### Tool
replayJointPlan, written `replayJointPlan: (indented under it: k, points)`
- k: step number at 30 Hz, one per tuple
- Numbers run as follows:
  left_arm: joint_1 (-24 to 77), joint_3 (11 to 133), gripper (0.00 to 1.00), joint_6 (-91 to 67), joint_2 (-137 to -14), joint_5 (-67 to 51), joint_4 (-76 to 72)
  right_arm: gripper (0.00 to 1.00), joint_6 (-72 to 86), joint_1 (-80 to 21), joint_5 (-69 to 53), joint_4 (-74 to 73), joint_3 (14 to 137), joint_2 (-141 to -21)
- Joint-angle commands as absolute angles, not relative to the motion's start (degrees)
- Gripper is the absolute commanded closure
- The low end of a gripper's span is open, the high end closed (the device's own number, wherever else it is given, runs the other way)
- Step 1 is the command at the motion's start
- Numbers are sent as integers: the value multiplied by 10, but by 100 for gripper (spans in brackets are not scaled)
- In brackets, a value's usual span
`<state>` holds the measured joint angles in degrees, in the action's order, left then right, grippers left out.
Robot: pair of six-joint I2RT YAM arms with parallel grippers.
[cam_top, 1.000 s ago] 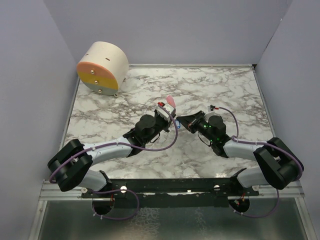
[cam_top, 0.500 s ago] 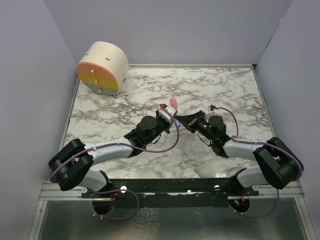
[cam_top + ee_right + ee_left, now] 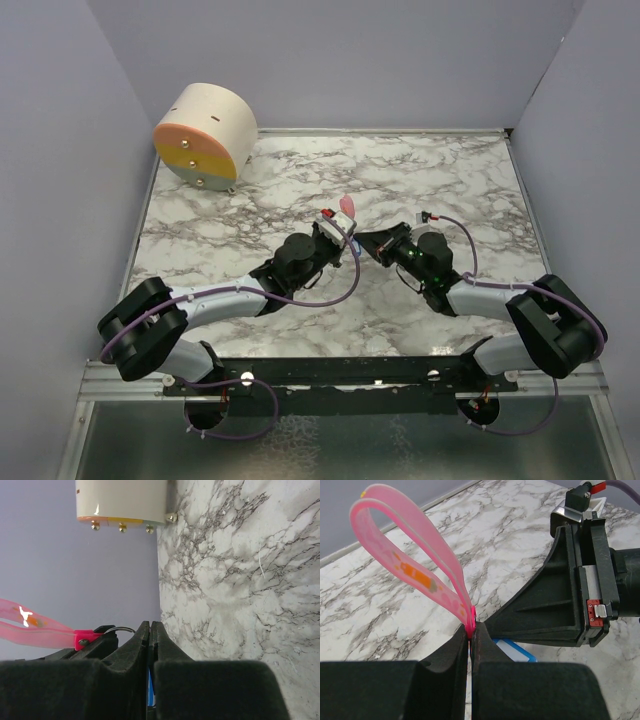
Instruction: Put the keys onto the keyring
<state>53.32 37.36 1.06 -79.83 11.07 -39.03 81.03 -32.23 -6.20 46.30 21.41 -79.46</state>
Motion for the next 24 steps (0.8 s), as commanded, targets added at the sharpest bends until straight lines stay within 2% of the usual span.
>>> replayJointPlan:
  k: [1,24]
  points:
    - [539,374,100,21,-803,126,-410,99,818,-319,-45,482,208,-787]
    - [552,372,100,37,-813,147,-410,99,825,-315,-48,493,202,-783]
